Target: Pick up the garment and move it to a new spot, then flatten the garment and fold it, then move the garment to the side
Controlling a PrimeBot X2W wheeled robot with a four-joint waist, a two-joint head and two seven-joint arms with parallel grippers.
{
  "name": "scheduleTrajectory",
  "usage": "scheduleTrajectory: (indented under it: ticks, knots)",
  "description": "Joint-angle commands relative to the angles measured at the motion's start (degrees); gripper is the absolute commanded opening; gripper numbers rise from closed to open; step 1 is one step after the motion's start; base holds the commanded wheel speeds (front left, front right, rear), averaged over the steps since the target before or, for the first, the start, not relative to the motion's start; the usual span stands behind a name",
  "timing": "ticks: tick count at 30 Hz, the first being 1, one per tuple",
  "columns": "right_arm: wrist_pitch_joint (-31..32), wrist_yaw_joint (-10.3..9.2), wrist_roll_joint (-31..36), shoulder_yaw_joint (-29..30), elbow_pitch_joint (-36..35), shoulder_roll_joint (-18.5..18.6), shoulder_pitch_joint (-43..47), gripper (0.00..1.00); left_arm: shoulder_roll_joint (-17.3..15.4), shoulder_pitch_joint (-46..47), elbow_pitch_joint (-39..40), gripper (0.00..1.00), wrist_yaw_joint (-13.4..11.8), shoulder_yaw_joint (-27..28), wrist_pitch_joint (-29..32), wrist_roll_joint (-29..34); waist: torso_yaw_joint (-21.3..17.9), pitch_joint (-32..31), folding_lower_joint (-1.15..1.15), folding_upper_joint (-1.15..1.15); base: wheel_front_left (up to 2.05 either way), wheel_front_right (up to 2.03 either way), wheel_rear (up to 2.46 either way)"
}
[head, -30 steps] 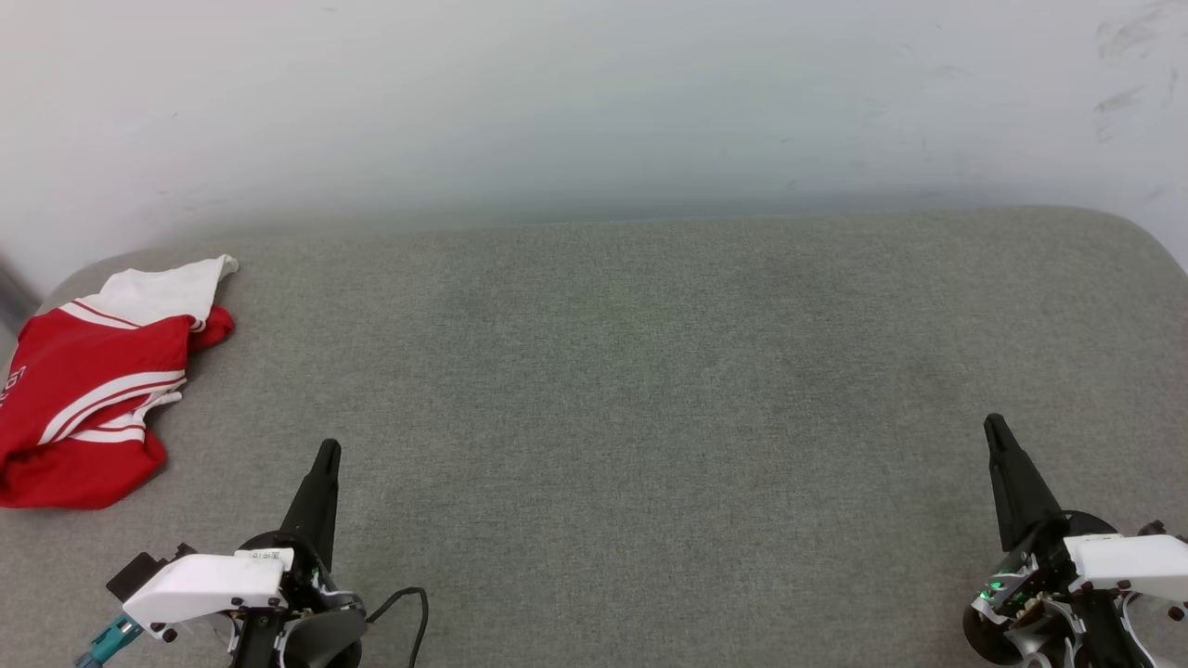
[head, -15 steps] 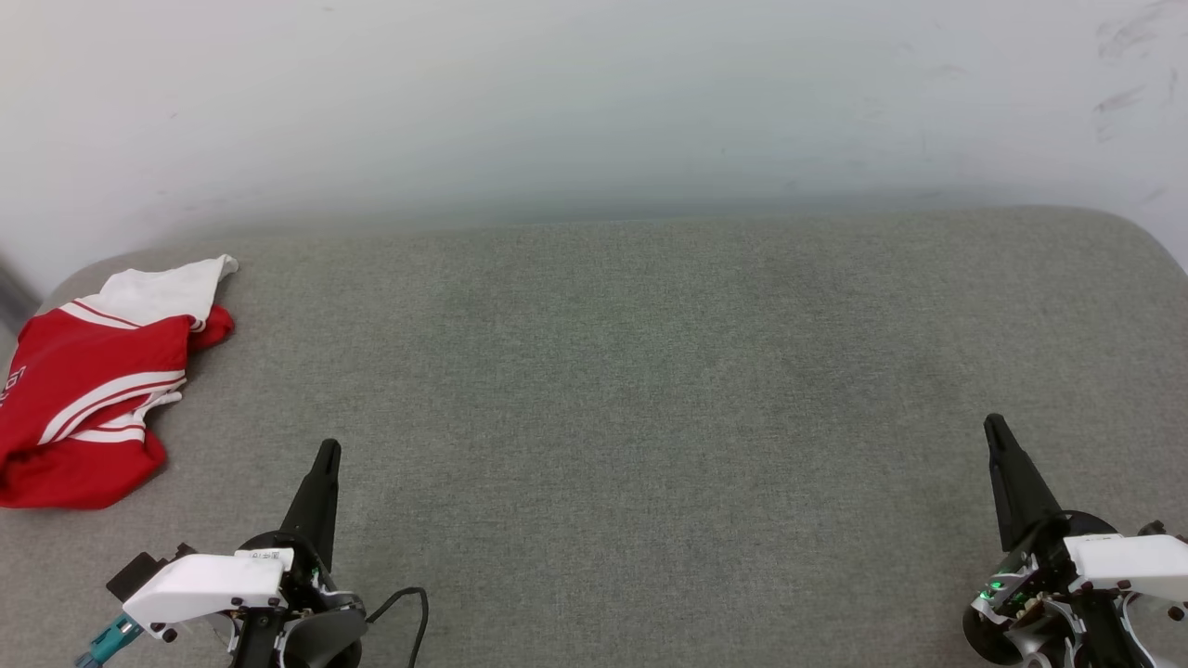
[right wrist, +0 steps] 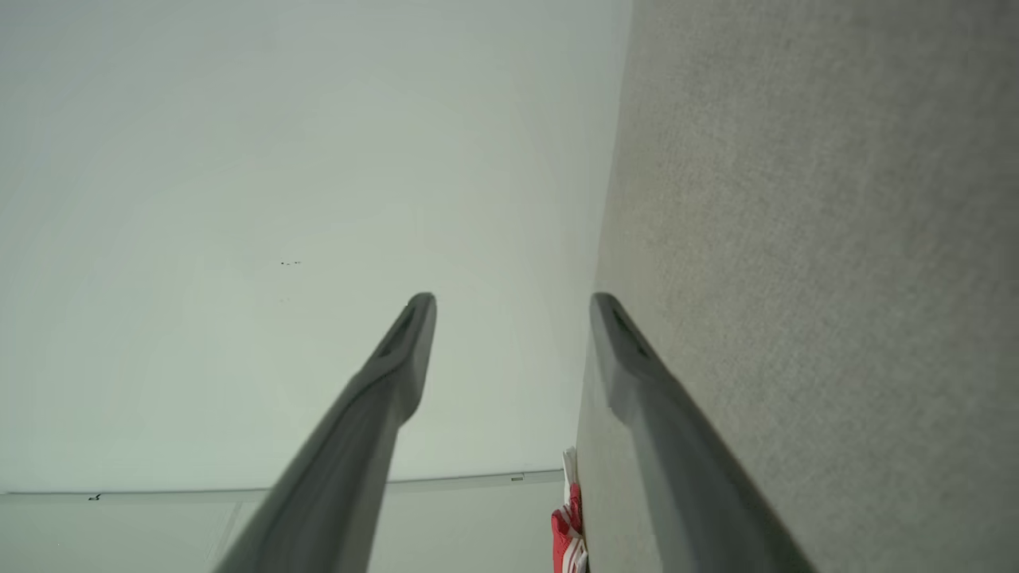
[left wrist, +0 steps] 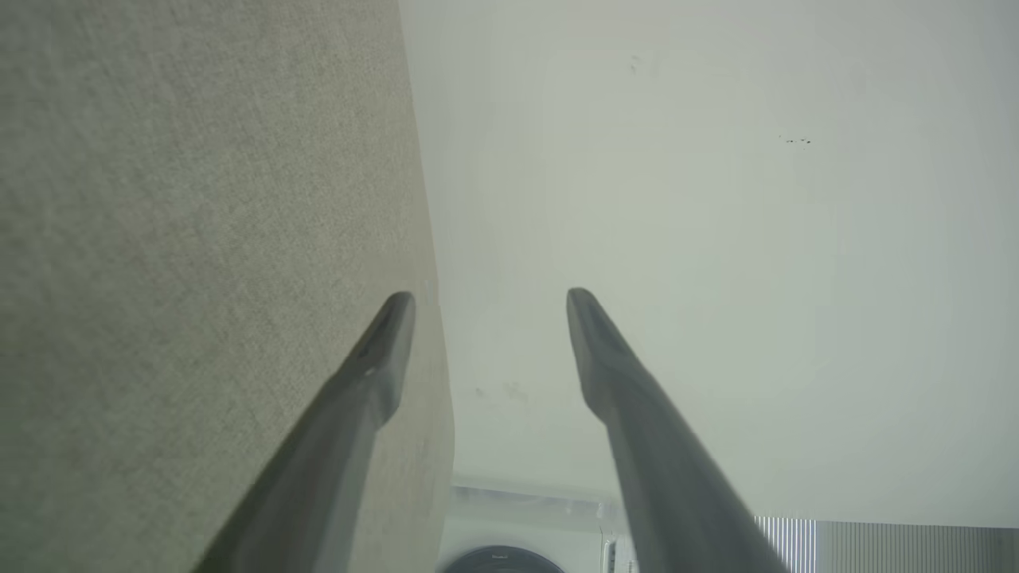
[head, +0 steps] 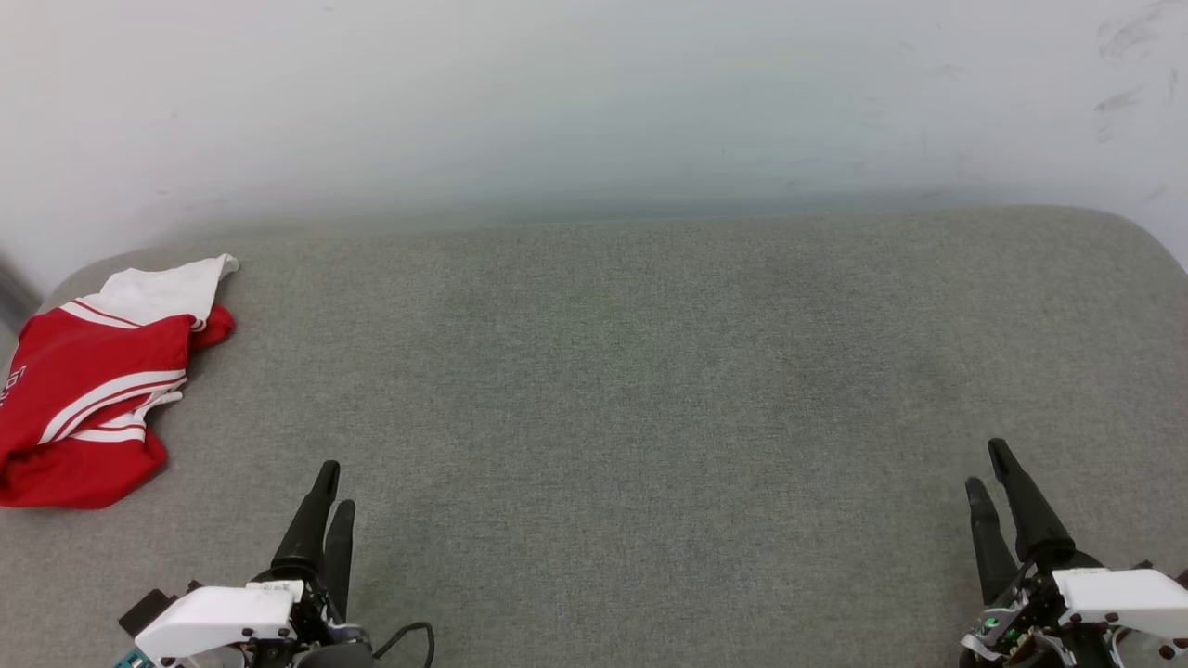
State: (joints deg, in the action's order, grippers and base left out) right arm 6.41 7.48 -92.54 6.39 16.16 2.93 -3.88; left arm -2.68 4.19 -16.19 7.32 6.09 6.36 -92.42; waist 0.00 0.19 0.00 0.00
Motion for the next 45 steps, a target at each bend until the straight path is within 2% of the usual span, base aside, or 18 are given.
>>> scheduleTrajectory:
  ticks: [1, 12, 17, 26, 30, 33, 37, 41, 45]
  knots:
    - [-0.8, 0.01, 0.6, -0.6, -1.2, 0.0, -0.7, 1.0, 0.0, 0.6, 1.4, 1.0, 0.1, -0.1, -0.8, 0.6, 0.0, 0.0, 0.0, 0.0, 0.0, 0.0, 0.0]
    - [-3.7, 0.01, 2.8, -2.0, -1.7, 0.0, -0.3, 1.0, -0.1, -0.6, 3.2, 1.0, 0.1, -0.1, -3.7, 3.7, 0.0, 0.1, 0.0, 0.0, 0.0, 0.0, 0.0]
    - [-5.0, 0.01, 5.8, -1.9, -2.0, 0.0, -0.2, 1.0, -0.1, -1.1, 2.8, 1.0, 0.1, 0.9, -4.9, 7.2, -0.1, 0.1, 0.0, 0.0, 0.0, 0.0, 0.0]
    - [-7.1, 0.01, 17.8, -1.0, -2.8, 0.0, -0.4, 1.0, -0.1, -1.1, 4.0, 1.0, 0.1, 3.8, -7.1, 13.9, -0.1, 0.1, 0.0, 0.0, 0.0, 0.0, 0.0]
    - [-8.0, 0.01, 24.9, -0.7, -4.4, 0.0, -0.5, 1.0, -0.1, -1.2, 6.0, 1.0, -0.2, 5.7, -8.0, 18.9, -0.1, 0.2, 0.0, 0.0, 0.0, 0.0, 0.0]
    - [-8.7, 0.01, 29.8, -0.8, -6.3, 0.0, -0.6, 1.0, -0.1, -1.3, 8.3, 1.0, -1.0, 6.4, -8.7, 23.1, -0.1, 0.3, 0.0, 0.0, 0.0, 0.0, 0.0]
    - [-9.5, 0.01, 36.2, -1.5, -8.8, 0.0, -0.7, 1.0, -0.1, -1.3, 12.2, 1.0, -3.5, 6.8, -9.5, 29.0, -0.1, 0.4, 0.0, 0.0, 0.0, 0.0, 0.0]
    - [-10.3, 0.01, 42.9, -2.0, -11.2, 0.0, -0.7, 1.0, -0.1, -1.8, 16.7, 1.0, -5.0, 5.2, -10.3, 35.7, -0.1, 0.6, 0.0, 0.0, 0.0, 0.0, 0.0]
    - [-11.1, 0.02, 49.3, -2.7, -13.4, 0.0, -0.7, 1.0, -0.2, -2.2, 19.9, 1.0, -7.7, 3.0, -11.0, 41.7, -0.1, 0.8, 0.0, 0.0, 0.0, 0.0, 0.0]
